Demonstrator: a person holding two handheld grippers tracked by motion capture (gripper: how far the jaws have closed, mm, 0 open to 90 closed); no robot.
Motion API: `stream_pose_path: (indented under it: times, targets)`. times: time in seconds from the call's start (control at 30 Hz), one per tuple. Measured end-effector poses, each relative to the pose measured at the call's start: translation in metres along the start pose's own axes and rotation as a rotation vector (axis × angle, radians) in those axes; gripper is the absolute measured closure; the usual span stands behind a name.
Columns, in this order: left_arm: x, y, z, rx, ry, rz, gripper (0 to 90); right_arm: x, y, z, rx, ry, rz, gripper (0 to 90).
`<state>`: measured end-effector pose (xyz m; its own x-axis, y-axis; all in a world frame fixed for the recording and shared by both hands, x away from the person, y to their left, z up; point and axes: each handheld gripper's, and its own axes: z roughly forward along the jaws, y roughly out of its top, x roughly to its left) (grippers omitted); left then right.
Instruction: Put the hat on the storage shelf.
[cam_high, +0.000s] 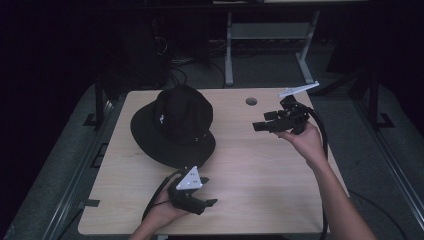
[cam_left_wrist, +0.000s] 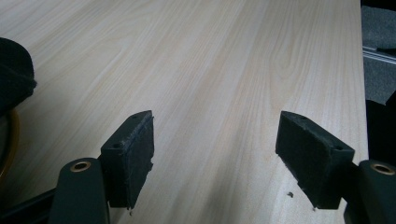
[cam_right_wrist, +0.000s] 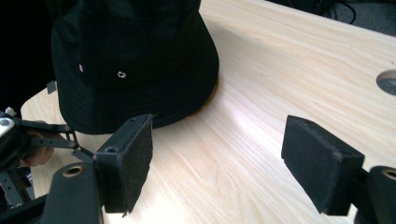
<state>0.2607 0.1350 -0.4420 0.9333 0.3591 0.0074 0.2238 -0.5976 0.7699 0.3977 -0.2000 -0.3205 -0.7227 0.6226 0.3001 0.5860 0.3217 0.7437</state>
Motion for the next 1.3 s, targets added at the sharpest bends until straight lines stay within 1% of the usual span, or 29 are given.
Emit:
stream_pose_path:
  times: [0.13,0.2,0.27,0.5,0.57,0.97,1.1,1.3]
  targets:
    - [0.000,0.000,0.001,-0.005,-0.002,-0.008,27.6,-0.003,-0.008,-0.002,0.002,0.005,0.014,23.8]
    - [0.000,0.000,0.001,-0.002,-0.002,-0.004,27.6,-0.004,-0.012,-0.002,0.000,0.005,0.011,23.8]
    - [0.000,0.000,0.001,-0.002,-0.002,-0.004,27.6,-0.006,-0.016,-0.004,0.003,0.007,0.019,23.5]
    - [0.000,0.000,0.002,0.003,-0.002,-0.005,27.5,-0.011,-0.031,-0.009,0.004,0.002,0.041,23.1]
    - [-0.001,0.001,0.003,0.004,-0.004,-0.007,27.5,-0.012,-0.035,-0.010,0.003,-0.001,0.040,23.0]
    - [-0.001,0.000,0.003,0.006,-0.002,-0.009,27.5,-0.013,-0.057,-0.015,0.005,0.010,0.056,22.5]
    - [-0.001,0.000,0.003,0.004,0.001,-0.007,27.5,-0.014,-0.068,-0.015,0.005,0.010,0.058,22.5]
    - [-0.001,0.000,0.003,0.002,0.002,-0.010,27.5,-0.015,-0.082,-0.015,0.011,0.017,0.078,22.2]
